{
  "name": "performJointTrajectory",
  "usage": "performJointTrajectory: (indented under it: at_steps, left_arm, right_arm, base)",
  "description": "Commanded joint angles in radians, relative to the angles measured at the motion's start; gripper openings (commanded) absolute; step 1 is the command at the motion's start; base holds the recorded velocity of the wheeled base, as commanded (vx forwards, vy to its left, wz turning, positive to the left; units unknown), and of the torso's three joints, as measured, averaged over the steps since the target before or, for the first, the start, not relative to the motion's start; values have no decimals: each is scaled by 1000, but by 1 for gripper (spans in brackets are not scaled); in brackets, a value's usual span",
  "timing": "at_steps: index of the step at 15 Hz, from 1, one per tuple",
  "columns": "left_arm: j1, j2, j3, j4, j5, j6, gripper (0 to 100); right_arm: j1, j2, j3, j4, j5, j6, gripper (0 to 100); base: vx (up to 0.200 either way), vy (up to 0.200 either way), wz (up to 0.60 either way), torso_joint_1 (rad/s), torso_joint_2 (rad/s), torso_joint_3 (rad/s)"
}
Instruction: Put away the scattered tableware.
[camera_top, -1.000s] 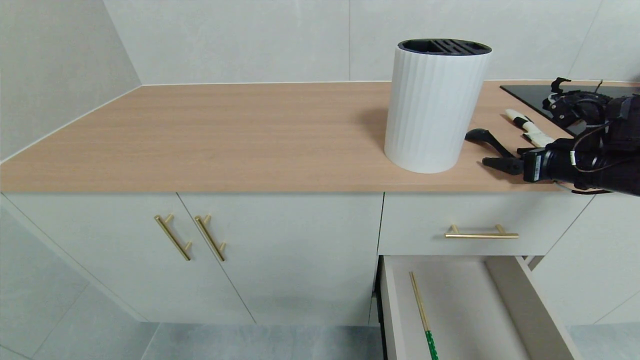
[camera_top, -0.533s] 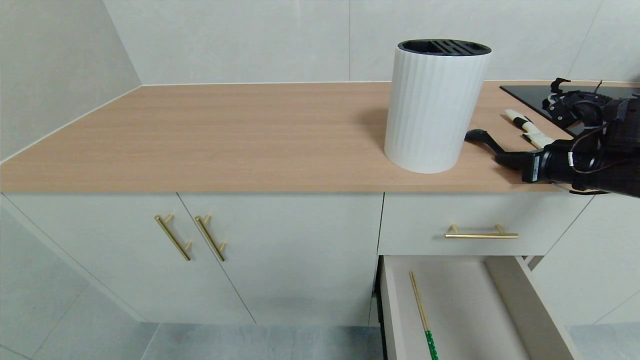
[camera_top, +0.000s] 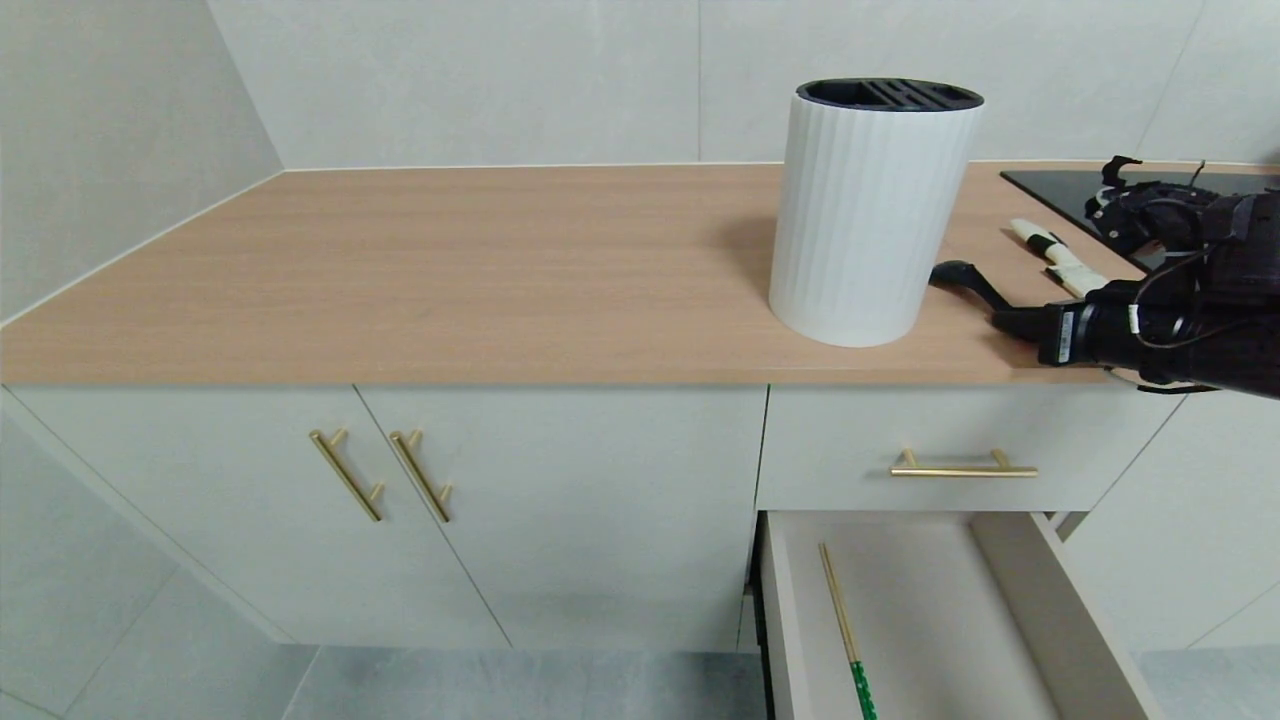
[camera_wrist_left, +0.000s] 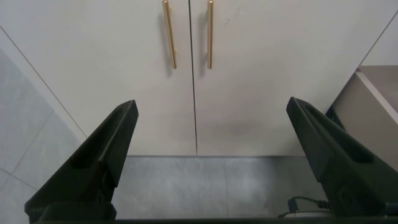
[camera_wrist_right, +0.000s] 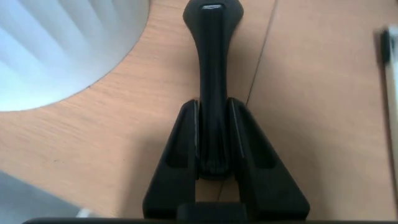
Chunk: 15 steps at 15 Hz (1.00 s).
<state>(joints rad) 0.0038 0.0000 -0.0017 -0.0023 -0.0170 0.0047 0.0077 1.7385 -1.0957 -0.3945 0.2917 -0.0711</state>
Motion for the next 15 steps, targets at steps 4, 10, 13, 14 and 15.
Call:
performJointTrajectory:
  at_steps: [4, 10, 13, 14, 15]
  left_arm:
    - [1, 2, 0, -1, 0, 0, 100]
    - [1, 2, 0, -1, 0, 0, 100]
    - [1, 2, 0, -1, 0, 0, 100]
    - [1, 2, 0, -1, 0, 0, 100]
    - [1, 2, 0, -1, 0, 0, 100]
  right_arm:
    - [37, -300, 140, 131, -16, 120, 0]
    - [37, -568, 247, 398, -11, 145, 0]
    - [58, -629, 261, 517, 0, 142, 0]
    - [63, -640, 280, 516, 10, 139, 0]
    - [63, -645, 289, 516, 20, 137, 0]
  base:
    - [0, 0, 0, 0, 0, 0]
    - [0, 0, 0, 0, 0, 0]
    - [0, 0, 0, 0, 0, 0]
    - [0, 0, 0, 0, 0, 0]
    - [0, 0, 0, 0, 0, 0]
